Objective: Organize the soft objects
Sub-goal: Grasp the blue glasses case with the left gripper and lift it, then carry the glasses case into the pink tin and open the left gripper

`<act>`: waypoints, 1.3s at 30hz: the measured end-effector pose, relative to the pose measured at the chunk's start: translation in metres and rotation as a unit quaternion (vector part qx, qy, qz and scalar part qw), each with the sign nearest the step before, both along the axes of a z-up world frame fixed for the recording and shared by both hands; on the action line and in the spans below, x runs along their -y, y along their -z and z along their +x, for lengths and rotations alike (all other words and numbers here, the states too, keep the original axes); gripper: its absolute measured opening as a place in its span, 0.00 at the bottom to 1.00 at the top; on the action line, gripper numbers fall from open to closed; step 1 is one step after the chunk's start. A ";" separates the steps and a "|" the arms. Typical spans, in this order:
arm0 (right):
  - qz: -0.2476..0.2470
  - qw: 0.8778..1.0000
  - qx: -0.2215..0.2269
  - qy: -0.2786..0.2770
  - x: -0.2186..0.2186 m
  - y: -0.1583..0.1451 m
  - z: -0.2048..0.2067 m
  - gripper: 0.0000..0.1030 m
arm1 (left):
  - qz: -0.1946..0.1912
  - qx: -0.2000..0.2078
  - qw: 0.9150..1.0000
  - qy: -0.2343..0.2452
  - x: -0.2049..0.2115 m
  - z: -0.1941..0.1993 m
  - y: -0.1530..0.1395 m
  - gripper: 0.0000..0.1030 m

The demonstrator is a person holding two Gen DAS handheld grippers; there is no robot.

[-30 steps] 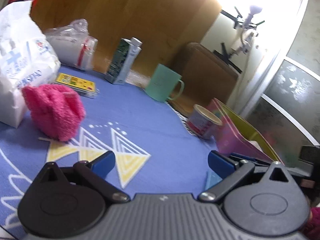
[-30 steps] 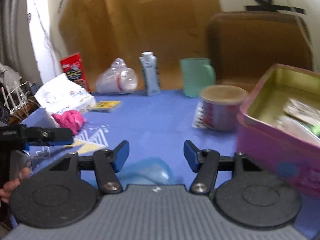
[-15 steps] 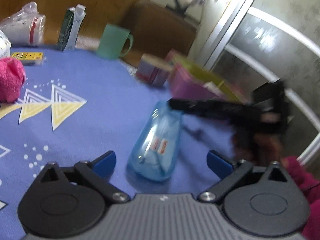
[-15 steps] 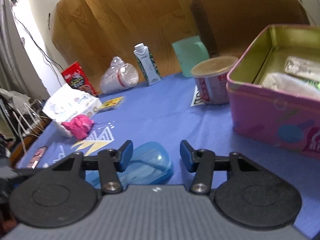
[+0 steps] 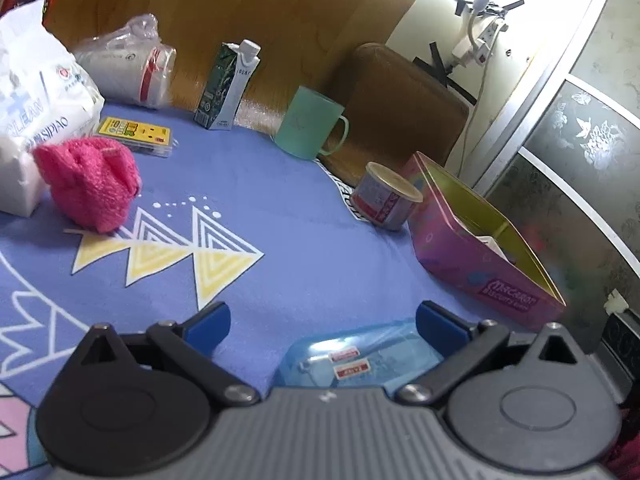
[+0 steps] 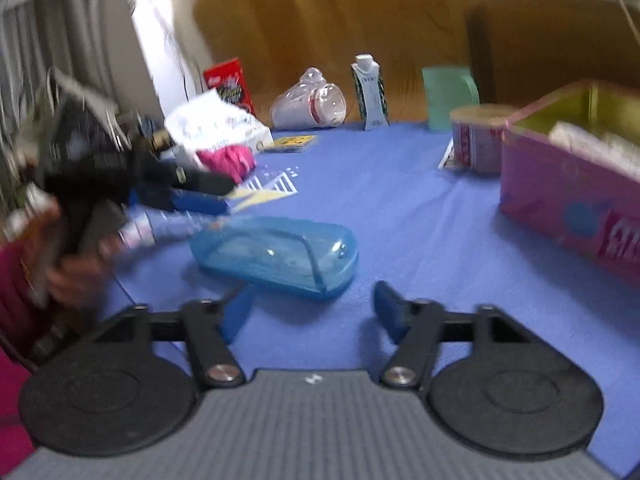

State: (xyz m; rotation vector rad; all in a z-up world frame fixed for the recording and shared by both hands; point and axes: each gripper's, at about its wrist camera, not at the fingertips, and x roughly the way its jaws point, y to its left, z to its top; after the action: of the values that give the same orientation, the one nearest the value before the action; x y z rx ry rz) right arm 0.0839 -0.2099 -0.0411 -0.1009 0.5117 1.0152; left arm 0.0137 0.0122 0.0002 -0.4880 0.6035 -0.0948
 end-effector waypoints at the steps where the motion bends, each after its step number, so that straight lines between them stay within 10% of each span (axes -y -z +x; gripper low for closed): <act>1: -0.009 1.000 0.006 -0.005 -0.003 0.001 0.002 0.72 | -0.002 -0.001 1.000 0.004 0.001 -0.002 -0.001 0.99; 14: -0.058 0.996 0.069 -0.017 -0.032 0.007 0.015 0.71 | 0.035 -0.028 0.998 0.046 0.043 0.022 -0.001 0.91; 17: -0.034 0.996 0.077 0.013 -0.013 -0.002 0.015 0.68 | 0.055 -0.007 0.996 0.066 0.056 0.038 -0.020 0.91; 19: -0.035 0.993 0.097 0.058 0.000 -0.010 0.019 0.49 | 0.059 0.009 0.994 0.091 0.069 0.053 -0.035 0.91; 30: -0.003 0.963 0.134 0.233 0.101 -0.052 0.065 0.49 | 0.104 0.076 0.973 0.193 0.192 0.172 -0.083 0.94; 39: -0.042 0.942 0.035 0.330 0.156 -0.044 0.172 0.51 | 0.104 0.014 0.979 0.176 0.259 0.268 -0.051 0.97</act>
State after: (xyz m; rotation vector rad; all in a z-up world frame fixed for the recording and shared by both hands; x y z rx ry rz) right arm 0.2559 -0.3656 0.0033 -0.0362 0.4757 0.3307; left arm 0.2812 -0.2471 0.0511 -0.1731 0.6599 -0.3696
